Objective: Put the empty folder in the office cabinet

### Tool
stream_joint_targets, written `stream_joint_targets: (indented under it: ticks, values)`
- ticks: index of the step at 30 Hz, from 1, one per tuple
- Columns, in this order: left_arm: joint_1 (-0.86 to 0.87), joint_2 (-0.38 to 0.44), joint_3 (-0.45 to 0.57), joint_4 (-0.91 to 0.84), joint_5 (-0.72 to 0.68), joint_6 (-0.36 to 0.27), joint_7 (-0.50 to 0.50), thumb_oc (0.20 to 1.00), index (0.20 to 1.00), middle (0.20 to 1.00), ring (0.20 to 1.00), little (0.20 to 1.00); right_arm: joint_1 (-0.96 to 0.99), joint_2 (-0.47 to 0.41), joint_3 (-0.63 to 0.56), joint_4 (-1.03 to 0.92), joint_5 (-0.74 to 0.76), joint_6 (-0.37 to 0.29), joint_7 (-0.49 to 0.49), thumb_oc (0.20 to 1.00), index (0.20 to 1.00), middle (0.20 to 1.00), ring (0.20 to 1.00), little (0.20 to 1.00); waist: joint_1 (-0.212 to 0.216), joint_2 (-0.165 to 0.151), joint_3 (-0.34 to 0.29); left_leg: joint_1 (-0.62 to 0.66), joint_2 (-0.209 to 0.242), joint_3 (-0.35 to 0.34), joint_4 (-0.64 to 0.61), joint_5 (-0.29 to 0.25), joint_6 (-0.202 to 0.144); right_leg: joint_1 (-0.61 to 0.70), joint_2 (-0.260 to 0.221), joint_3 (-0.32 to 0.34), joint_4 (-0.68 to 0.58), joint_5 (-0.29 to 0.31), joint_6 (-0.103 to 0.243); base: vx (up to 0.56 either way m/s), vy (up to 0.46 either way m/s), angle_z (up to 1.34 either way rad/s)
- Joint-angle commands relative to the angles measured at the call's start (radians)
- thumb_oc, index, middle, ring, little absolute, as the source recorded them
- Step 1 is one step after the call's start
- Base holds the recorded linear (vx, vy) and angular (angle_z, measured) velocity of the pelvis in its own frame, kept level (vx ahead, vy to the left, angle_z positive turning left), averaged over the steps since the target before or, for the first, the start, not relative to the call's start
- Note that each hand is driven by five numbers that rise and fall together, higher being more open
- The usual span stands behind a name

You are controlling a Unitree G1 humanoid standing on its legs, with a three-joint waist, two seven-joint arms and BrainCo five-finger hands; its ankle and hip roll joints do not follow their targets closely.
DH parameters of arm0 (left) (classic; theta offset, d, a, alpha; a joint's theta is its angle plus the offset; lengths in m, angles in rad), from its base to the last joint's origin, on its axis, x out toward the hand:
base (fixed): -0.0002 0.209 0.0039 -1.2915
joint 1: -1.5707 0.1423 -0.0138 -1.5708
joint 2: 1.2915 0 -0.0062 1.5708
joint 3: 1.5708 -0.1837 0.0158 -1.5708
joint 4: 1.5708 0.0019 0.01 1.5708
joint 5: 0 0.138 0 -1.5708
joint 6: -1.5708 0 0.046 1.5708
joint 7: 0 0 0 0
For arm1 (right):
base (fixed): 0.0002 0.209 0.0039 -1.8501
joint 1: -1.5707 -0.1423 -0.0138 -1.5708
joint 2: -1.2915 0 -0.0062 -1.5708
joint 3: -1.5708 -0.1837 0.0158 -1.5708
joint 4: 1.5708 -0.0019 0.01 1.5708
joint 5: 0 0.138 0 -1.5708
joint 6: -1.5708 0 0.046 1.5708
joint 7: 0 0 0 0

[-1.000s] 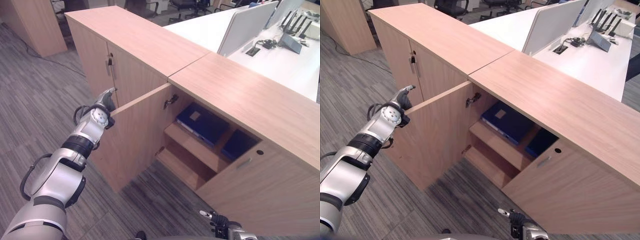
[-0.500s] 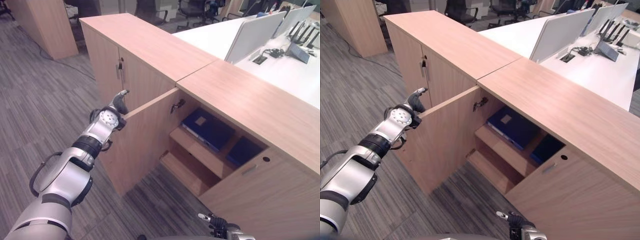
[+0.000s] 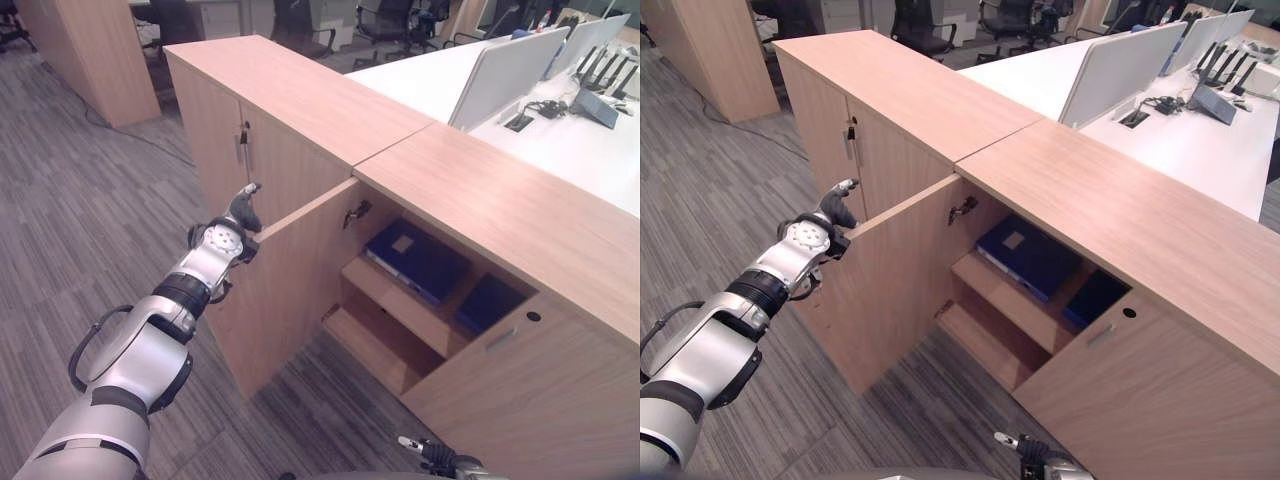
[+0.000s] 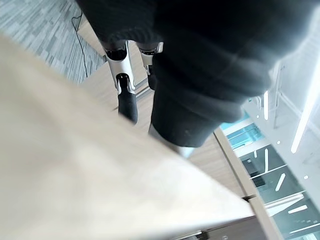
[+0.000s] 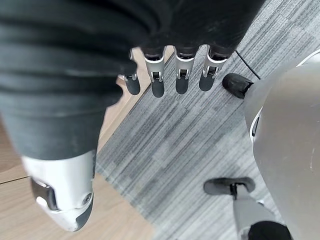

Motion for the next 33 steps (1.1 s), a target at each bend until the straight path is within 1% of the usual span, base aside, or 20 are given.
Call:
stream_joint_targets:
  ticks: [1,10,17,21,24,31,33]
  values:
    - [0.251,-0.491,-0.122,0.107,-0.062,-0.058,-0.178,1.0,1.0,1.0,1.0,1.0,-0.091,-0.018,-0.012,0.008,0.024,-0.004,-0.01,1.0,1.0,1.0,1.0,1.0,-0.121,0.021,0.08,-0.02,0.006,-0.093,0.002,-0.095,-0.036,0.011,0.006,0.025,-0.044,-0.023,0.117,-0.01,-0.011,0.06]
    - [0.254,-0.478,-0.117,0.103,-0.042,-0.052,-0.175,1.0,1.0,1.0,1.0,1.0,-0.074,-0.019,-0.03,0.016,0.043,-0.005,-0.016,1.0,1.0,1.0,1.0,1.0,-0.129,0.018,0.075,-0.014,0.009,-0.087,0.002,-0.098,-0.037,0.009,0.006,0.03,-0.042,-0.03,0.117,0.0,-0.016,-0.15]
    - [0.274,-0.459,-0.078,0.138,-0.025,-0.046,-0.173,1.0,1.0,1.0,1.0,1.0,-0.059,-0.018,-0.047,0.021,0.06,-0.005,-0.011,1.0,1.0,1.0,1.0,1.0,-0.13,0.022,0.075,-0.009,0.01,-0.089,0.002,-0.098,-0.04,0.01,0.004,0.021,-0.04,-0.042,0.117,0.01,-0.029,-0.22]
    - [0.302,-0.426,-0.053,0.181,0.034,-0.036,-0.181,1.0,1.0,1.0,1.0,1.0,-0.053,-0.017,-0.055,0.009,0.074,-0.009,-0.007,1.0,1.0,1.0,1.0,1.0,-0.127,0.023,0.079,-0.008,0.012,-0.087,0.002,-0.097,-0.043,0.01,0.004,0.018,-0.041,-0.056,0.117,0.02,-0.029,-0.17]
    - [0.338,-0.383,-0.031,0.189,0.082,-0.032,-0.197,1.0,1.0,1.0,1.0,1.0,-0.042,-0.021,-0.065,0.0,0.076,-0.012,-0.001,1.0,1.0,1.0,1.0,1.0,-0.121,0.022,0.081,-0.005,0.012,-0.087,0.002,-0.099,-0.043,0.011,0.006,0.013,-0.043,-0.07,0.117,0.02,-0.019,-0.02]
    - [0.384,-0.338,0.018,0.199,0.122,-0.041,-0.195,1.0,1.0,1.0,1.0,1.0,-0.024,-0.027,-0.087,0.008,0.084,-0.019,0.0,1.0,1.0,1.0,1.0,1.0,-0.112,0.023,0.082,-0.002,0.017,-0.086,0.002,-0.1,-0.048,0.018,0.011,0.006,-0.05,-0.094,0.117,0.01,-0.033,0.04]
    - [0.4,-0.314,0.037,0.18,0.119,-0.048,-0.194,1.0,1.0,1.0,1.0,1.0,-0.013,-0.033,-0.097,0.02,0.08,-0.022,0.002,1.0,1.0,1.0,1.0,1.0,-0.109,0.029,0.081,0.004,0.023,-0.087,0.002,-0.104,-0.051,0.025,0.019,0.003,-0.053,-0.112,0.117,0.03,-0.055,0.0]
